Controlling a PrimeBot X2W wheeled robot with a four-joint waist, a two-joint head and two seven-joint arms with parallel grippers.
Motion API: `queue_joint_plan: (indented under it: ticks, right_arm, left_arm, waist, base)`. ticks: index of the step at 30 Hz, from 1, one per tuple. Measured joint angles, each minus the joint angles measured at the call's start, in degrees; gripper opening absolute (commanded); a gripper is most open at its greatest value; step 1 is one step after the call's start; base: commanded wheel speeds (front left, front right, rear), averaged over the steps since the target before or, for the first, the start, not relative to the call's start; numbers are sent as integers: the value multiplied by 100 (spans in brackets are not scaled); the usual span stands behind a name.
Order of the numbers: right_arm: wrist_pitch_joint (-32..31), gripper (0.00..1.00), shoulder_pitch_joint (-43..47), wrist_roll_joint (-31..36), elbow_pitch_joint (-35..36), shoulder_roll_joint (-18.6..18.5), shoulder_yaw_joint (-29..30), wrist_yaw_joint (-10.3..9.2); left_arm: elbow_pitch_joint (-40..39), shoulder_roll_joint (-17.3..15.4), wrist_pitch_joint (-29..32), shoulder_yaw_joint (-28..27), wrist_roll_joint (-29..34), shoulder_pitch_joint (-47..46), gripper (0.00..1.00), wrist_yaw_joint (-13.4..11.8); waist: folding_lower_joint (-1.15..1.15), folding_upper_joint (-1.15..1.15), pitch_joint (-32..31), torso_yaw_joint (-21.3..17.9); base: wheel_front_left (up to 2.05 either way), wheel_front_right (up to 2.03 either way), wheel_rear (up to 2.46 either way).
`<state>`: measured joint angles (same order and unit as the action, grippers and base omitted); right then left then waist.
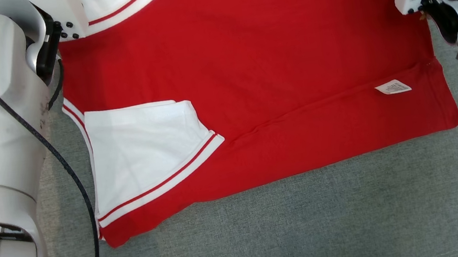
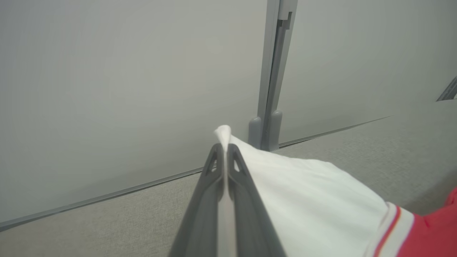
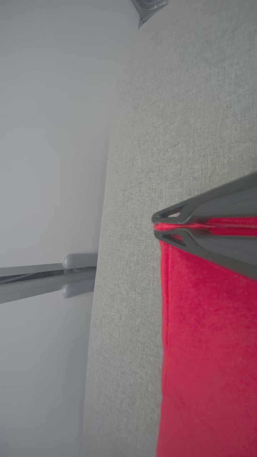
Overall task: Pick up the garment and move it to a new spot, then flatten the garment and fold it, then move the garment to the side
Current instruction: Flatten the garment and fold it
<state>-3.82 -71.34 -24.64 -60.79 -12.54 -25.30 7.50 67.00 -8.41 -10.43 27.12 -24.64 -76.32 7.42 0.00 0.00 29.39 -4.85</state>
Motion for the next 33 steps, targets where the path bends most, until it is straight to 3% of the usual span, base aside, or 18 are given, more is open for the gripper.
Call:
queue_joint_plan:
  ticks: [5,11,20,26,33]
  right_arm:
    - [345,0,602,-633,477,-230,-331,0]
    - [690,0,1400,-1457,1352,-933,-884,0]
    - [1212,0,2361,-2295,2067,-1749,-1257,1]
    - [1457,0,2779,-2592,2210,-2009,-1366,0]
    - [1607,0,3183,-2771,2315,-2163,-1424,1]
  left_arm:
    - [-531,-56,-146,212,-365,455,0,0]
    - [-1546,-337,-200,369,-1226,1367,0,0]
    - [-3274,-953,-220,294,-2107,2915,0,-11]
    - [-4480,-1110,68,315,-2446,3999,0,-187]
    - [-5543,-1312,260,408,-2494,4943,0,-604]
  waist:
    - [0,0,-178,68]
    - [0,0,-423,178]
    - [0,0,-770,341]
    - [0,0,-944,434]
    - [0,0,-1003,514]
  base:
    - [0,0,0]
    - [0,0,0]
    - [0,0,0]
    - [0,0,0]
    - [0,0,0]
